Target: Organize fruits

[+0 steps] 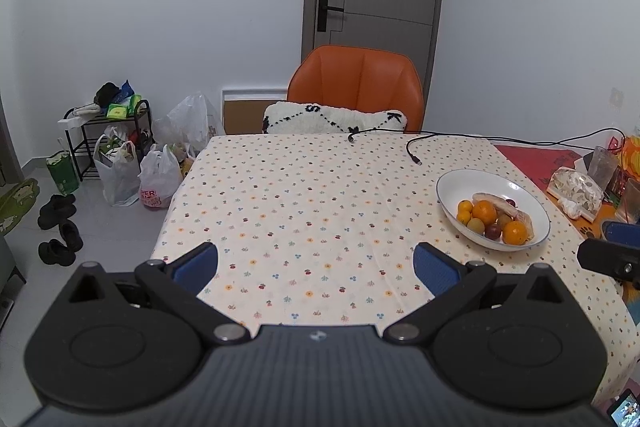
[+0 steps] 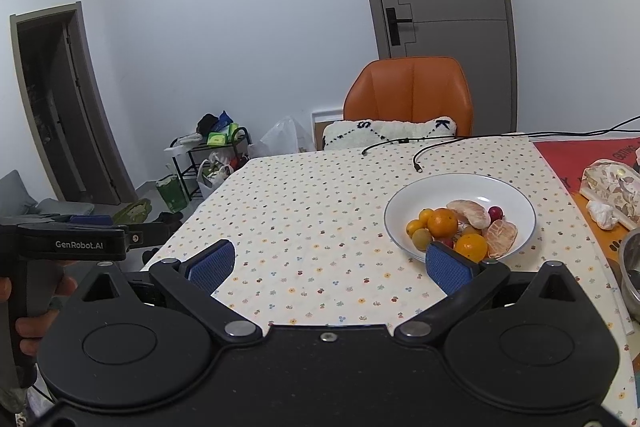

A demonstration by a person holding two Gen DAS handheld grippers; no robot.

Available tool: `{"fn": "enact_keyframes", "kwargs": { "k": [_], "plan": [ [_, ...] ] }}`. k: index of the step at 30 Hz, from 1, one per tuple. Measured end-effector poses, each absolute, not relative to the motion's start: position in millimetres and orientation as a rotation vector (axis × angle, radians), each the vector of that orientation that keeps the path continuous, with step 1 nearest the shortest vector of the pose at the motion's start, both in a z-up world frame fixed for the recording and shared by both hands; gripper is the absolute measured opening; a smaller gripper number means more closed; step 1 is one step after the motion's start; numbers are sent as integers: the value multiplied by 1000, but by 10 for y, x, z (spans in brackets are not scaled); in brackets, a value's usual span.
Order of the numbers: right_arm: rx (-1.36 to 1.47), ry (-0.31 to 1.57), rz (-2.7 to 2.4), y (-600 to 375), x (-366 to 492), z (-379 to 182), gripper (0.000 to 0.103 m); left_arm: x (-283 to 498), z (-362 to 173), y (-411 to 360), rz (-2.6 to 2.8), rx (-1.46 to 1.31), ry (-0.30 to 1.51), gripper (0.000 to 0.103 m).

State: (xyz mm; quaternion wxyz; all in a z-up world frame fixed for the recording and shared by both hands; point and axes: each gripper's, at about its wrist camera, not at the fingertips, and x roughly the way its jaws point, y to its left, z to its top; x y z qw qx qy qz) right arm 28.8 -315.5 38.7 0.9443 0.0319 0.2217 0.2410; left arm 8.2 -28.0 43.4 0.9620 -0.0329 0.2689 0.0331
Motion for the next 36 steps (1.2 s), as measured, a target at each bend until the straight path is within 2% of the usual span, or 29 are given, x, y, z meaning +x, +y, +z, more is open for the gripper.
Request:
{"fn": "enact_keyframes", "kwargs": {
  "k": [36],
  "plan": [
    [60, 453, 487, -3175, 317, 374, 103, 79, 406, -259, 68, -75, 558, 103]
  ]
}}
